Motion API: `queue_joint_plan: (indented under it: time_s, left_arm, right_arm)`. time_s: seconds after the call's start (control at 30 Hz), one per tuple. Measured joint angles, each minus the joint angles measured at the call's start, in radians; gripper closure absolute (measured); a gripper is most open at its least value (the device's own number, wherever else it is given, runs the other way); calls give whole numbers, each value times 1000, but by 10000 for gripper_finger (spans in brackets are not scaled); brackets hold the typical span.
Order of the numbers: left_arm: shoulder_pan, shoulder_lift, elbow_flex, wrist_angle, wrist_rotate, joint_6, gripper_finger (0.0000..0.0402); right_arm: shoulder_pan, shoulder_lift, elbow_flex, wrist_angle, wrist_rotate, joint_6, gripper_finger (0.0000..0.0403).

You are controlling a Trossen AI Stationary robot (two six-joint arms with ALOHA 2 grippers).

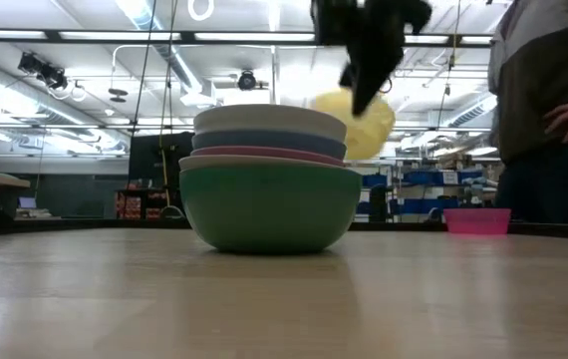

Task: Nest bowls inside each other
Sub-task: Stack the yellow bowl on top of the light blue bowl

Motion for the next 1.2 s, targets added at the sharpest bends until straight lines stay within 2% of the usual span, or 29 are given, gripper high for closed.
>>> queue_joint_plan:
  time_s: [0.1,0.4,0.77,1.2]
  left_arm:
    - [12,0,0,1,-2,-10,249]
    - [64,0,0,36,-2,-16,249]
    - [68,0,0,42,1,-26,249]
    - [68,0,0,41,1,-28,249]
  right_arm:
    - [71,6,54,13,-2,25,402]
    - [204,19,52,151,-7,118,402]
    - [258,147,56,242,-62,108,403]
    - [266,225,175,199,-101,120,392]
